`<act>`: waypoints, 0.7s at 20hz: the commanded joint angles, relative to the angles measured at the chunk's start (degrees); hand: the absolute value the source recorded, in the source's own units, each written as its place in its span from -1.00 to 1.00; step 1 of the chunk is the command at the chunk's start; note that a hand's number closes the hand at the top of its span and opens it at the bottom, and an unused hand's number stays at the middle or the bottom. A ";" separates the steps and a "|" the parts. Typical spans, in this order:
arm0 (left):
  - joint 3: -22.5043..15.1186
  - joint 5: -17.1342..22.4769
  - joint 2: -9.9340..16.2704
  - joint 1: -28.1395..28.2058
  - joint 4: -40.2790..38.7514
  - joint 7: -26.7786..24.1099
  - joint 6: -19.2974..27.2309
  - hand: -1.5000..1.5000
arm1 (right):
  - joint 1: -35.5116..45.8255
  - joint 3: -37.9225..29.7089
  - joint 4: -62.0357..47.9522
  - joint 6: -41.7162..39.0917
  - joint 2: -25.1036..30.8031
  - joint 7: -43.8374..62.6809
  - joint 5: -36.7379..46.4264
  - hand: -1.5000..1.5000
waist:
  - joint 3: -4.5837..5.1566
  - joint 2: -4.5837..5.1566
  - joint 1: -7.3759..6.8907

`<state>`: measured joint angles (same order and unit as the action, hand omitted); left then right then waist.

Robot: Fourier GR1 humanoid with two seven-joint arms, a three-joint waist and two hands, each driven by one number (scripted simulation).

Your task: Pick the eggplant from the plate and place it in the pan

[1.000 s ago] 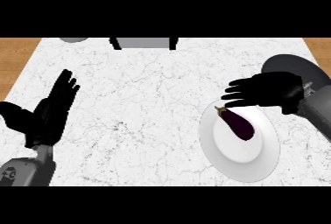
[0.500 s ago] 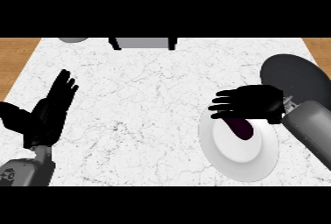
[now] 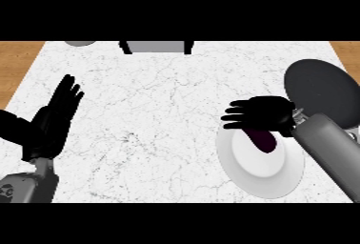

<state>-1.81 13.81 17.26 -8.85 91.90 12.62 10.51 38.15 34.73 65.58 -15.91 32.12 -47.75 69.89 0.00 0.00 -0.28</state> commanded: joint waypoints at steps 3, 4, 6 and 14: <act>-0.63 -3.51 -2.50 -1.17 1.21 1.58 2.26 0.00 | 0.26 -2.00 -8.47 4.03 -4.42 -2.31 6.05 -1.00 | -0.02 0.08 -0.13; -0.54 -2.72 -1.67 -2.31 1.90 3.88 1.62 0.00 | 1.24 -0.88 -13.84 7.16 -7.32 -0.65 8.04 -1.00 | -0.04 0.19 -0.47; 2.94 -0.12 -0.47 0.04 -0.34 0.77 -2.57 0.00 | -1.48 -2.04 -9.03 4.65 -6.30 -1.56 8.64 -1.00 | 0.00 0.02 -0.02; 3.02 -2.86 -3.49 -1.04 -3.69 -1.33 -2.80 0.00 | -1.23 -6.18 -13.78 5.76 -11.05 -4.32 11.91 -1.00 | 0.00 0.02 0.10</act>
<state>0.11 11.30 14.43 -9.52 89.64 11.83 8.46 38.07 29.93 52.09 -9.77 22.59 -51.08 79.93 0.03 0.03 -0.31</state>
